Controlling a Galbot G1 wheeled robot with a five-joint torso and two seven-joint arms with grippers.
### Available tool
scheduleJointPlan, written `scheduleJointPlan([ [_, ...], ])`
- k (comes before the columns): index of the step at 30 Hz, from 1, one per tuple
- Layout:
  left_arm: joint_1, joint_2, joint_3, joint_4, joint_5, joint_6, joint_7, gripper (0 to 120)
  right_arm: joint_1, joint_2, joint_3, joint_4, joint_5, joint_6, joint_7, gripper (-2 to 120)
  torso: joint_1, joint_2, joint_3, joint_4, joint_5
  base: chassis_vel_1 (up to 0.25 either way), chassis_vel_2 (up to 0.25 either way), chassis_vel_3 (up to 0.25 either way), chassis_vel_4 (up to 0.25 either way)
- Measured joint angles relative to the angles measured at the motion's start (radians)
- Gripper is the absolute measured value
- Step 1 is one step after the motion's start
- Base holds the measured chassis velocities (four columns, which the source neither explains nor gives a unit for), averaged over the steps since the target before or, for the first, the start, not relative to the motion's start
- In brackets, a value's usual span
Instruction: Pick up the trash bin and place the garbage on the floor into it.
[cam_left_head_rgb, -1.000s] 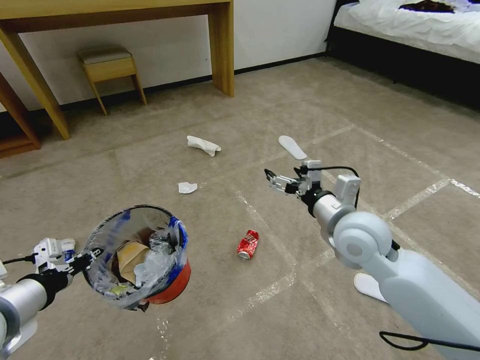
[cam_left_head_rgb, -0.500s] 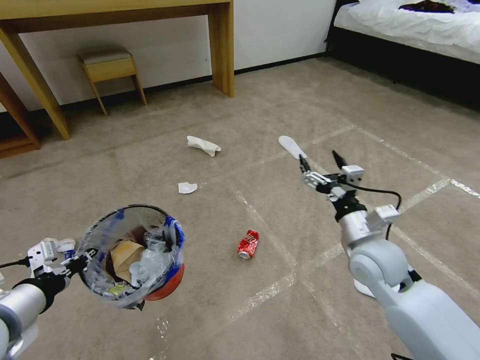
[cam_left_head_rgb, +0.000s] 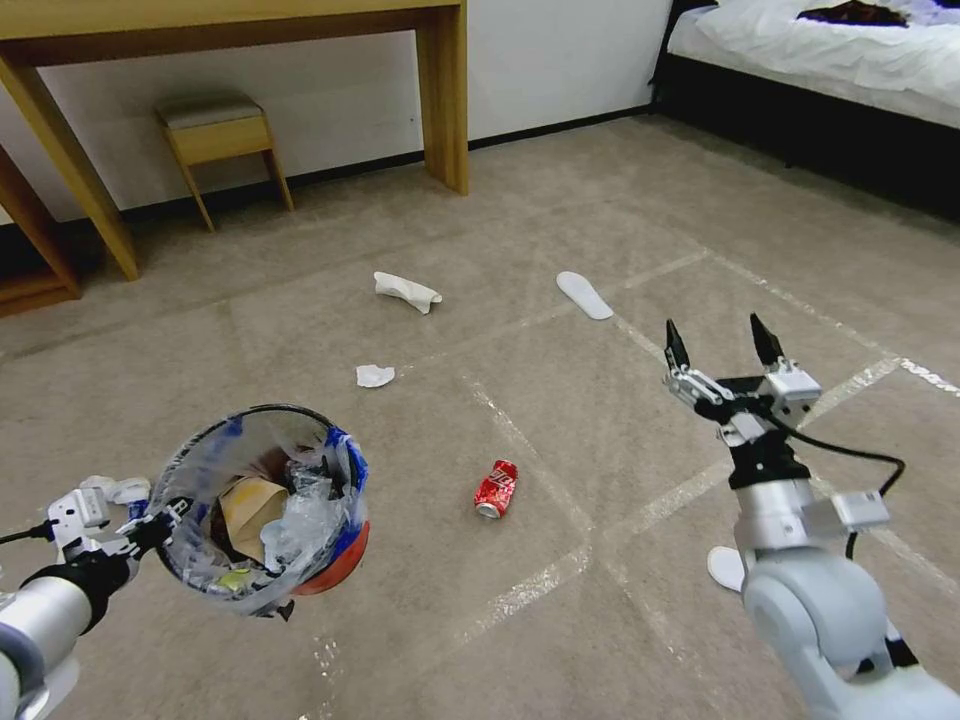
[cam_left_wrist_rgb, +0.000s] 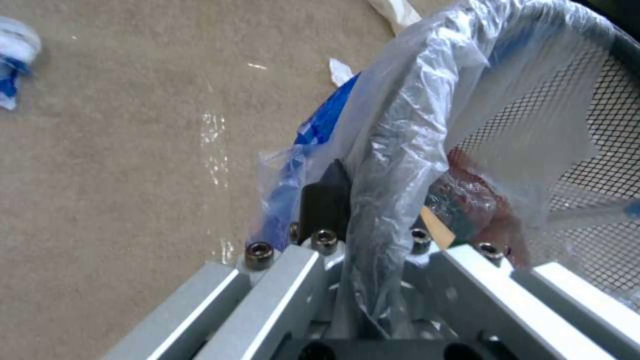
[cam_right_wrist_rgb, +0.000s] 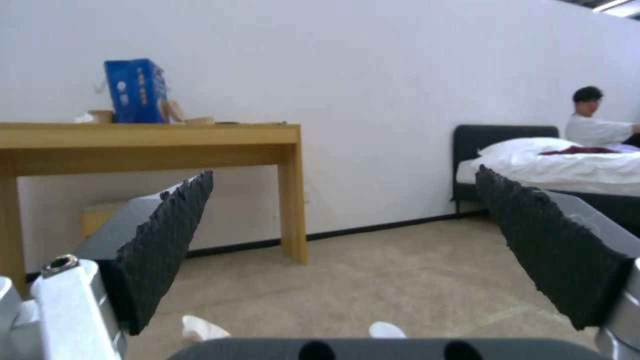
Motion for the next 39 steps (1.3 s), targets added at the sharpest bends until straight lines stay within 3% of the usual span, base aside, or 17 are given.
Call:
scheduleJointPlan([
  [9, 0.004, -0.016, 0.013, 0.002, 0.019, 0.0, 0.011, 1, -0.031, 0.048, 0.01, -0.007, -0.042, 0.03, -0.01, 100, 0.0, 0.0, 0.0, 0.0, 0.0, 0.0, 0.0, 0.0, 0.0],
  [39, 0.01, -0.017, 0.0, 0.004, 0.016, 0.0, 0.013, 1, -0.006, 0.025, -0.005, -0.038, -0.043, 0.032, -0.005, 100, 0.0, 0.0, 0.0, 0.0, 0.0, -0.058, 0.057, 0.056, -0.057],
])
